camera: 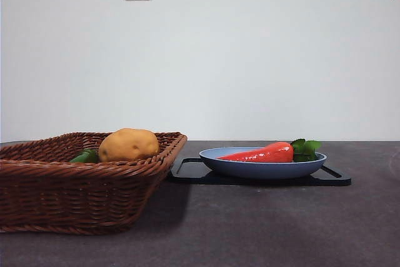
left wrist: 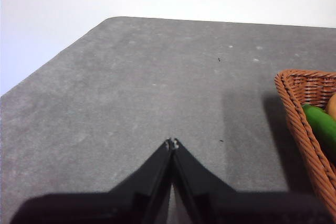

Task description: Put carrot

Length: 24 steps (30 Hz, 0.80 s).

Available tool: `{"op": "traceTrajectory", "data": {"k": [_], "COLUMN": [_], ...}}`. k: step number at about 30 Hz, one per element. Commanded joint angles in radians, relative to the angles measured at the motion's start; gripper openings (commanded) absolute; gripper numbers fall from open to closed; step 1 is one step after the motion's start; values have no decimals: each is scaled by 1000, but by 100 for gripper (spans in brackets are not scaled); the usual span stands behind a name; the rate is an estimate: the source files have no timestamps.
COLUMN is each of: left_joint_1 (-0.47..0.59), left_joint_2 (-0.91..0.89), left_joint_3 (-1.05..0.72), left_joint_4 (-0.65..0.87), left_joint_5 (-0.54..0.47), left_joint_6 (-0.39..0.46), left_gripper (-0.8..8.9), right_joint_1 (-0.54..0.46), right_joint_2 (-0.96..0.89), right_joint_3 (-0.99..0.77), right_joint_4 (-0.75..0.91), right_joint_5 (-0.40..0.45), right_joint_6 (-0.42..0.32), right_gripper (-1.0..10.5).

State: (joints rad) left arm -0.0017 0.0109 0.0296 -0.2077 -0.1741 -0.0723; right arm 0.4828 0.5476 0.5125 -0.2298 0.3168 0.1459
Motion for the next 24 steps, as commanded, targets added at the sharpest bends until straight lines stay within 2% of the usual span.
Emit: {"op": "traceTrajectory", "data": {"k": [1,13,14,17,19,22,24], "left_joint_1": [3,3,3,3,3,3,3], "left_joint_2": [-3,-3,-3,-3,-3,-3,-3], "left_joint_3": [-9,-9,-9,-9,-9,-9,-9], "left_joint_4": [5,5,5,6,5,5,5], "left_joint_5": [-5,-5,-5,-5,-5,-5,-5], "left_joint_6": [-7,-7,-7,-7,-7,-7,-7], "left_gripper": [8,8,8,8,8,8,8], "right_joint_1": [3,3,3,-19,-53,-136,-203], "right_joint_2": [2,2,-5,-74,-122,-206,-264], "right_joint_3": [8,8,8,4,-7,-53,-103], "right_joint_4": [15,16,2,-30,-48,-42,-30], "right_joint_5": [4,4,4,51,50,35,-34], "right_joint_6": [11,10,0,-150,-194,-187,-183], "right_gripper": [4,4,4,4,4,4,4]}}
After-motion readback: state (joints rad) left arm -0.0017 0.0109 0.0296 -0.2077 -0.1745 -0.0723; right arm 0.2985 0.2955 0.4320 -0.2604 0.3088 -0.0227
